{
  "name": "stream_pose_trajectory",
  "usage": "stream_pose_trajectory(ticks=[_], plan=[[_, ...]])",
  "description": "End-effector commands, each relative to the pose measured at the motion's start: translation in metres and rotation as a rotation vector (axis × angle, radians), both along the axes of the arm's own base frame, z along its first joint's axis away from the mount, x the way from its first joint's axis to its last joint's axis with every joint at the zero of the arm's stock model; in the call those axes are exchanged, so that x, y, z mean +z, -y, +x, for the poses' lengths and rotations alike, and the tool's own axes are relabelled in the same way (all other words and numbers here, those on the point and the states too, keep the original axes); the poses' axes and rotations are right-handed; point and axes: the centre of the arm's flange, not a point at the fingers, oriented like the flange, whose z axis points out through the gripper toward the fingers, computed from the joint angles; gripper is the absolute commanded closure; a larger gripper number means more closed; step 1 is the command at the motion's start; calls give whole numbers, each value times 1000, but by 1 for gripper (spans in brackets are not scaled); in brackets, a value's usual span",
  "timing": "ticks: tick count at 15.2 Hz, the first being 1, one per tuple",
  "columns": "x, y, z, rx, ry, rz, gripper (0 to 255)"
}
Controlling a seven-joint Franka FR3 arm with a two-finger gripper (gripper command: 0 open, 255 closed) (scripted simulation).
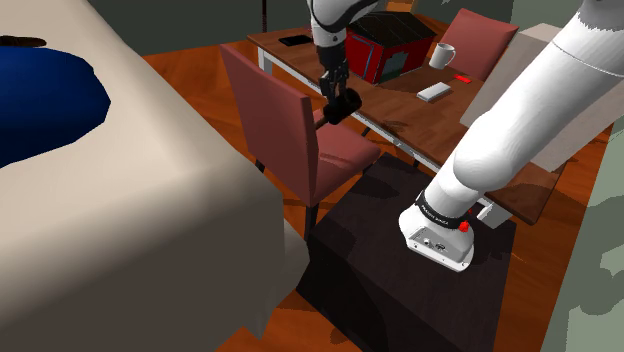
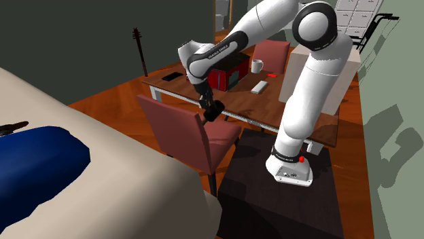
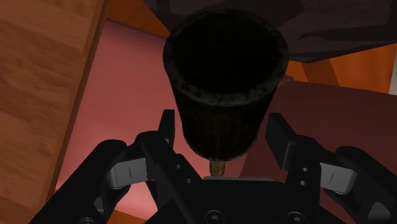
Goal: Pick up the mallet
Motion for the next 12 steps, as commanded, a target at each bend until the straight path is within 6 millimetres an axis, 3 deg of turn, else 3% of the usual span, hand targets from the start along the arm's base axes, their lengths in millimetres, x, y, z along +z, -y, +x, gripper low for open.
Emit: stream_pose_trajectory(ticks=[1,10,12], plan=[[12,0,1,0,0,0,255],[59,0,1,0,0,0,255],[60,0,1,0,0,0,255]])
